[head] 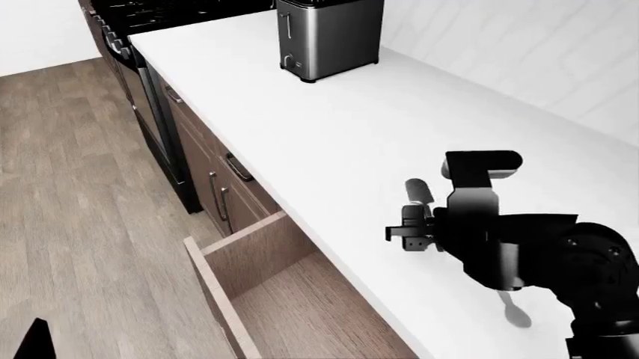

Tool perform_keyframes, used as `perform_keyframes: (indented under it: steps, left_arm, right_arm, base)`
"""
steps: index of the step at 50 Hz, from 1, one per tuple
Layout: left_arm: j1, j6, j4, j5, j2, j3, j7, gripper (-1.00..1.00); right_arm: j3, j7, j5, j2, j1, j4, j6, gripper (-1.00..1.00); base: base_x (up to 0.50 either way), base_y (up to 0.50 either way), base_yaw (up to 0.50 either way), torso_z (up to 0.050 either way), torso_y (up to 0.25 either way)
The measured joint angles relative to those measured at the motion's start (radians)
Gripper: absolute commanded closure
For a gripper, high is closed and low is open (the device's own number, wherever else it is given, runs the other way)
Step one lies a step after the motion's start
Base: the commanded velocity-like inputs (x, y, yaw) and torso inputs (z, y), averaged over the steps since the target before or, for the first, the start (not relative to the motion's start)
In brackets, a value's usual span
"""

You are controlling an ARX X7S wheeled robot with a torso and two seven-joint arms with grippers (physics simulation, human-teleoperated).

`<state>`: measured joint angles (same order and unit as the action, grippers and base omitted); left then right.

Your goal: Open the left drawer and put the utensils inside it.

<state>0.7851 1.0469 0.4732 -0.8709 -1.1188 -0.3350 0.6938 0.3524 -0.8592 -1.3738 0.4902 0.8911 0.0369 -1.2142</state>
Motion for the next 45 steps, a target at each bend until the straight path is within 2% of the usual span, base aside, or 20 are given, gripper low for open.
perform_keyframes:
  steps: [22, 45]
  left_arm:
    - [0.000, 0.000, 0.002, 0.005, 0.006, -0.004, -0.012, -1.00]
    - [0.000, 0.000, 0.001, -0.009, 0.015, 0.000, -0.036, -1.00]
  right_arm:
    - [0.043, 0.059, 0.033, 0.016, -0.025, -0.044, 0.059, 1.00]
    - [0.057, -0.042, 0.014, 0.050, -0.045, -0.138, 0.034, 1.00]
  base:
    - [0.00, 0.00, 0.00, 0.000, 0.000]
    - [0.00, 0.00, 0.00, 0.000, 0.000]
